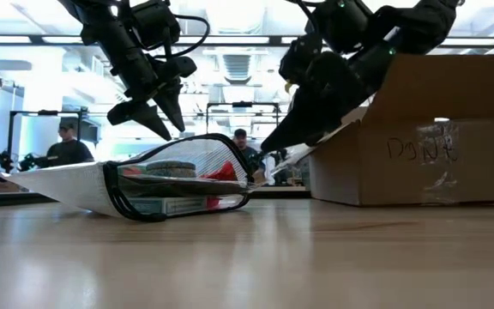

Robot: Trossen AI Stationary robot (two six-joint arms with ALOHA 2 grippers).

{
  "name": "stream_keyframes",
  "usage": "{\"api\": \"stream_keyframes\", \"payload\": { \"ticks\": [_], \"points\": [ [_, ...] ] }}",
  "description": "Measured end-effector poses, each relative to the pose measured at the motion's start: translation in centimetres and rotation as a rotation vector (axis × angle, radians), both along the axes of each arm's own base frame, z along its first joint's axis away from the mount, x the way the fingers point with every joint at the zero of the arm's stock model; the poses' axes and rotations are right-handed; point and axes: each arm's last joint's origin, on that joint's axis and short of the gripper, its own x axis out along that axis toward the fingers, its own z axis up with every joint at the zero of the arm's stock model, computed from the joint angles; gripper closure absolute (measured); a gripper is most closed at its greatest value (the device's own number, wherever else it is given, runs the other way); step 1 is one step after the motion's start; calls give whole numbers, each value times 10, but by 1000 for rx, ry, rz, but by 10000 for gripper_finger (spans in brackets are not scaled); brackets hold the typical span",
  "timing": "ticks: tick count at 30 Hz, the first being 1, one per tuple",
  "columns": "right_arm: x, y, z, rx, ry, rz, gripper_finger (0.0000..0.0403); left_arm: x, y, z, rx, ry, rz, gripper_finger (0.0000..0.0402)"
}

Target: Unpack boxes

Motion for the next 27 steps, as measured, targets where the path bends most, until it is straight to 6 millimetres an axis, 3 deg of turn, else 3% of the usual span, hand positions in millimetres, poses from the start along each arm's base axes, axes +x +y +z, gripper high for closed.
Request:
{"api": "stream_keyframes", "payload": {
  "ticks": [12, 27],
  "points": [
    [21, 4, -18, -35, 40, 58, 403, 0, -1, 0, -22, -5, -15, 243],
    [33, -32, -30, -93, 75, -4, 403, 1, -2, 0, -62, -21, -48, 243]
  ]
}}
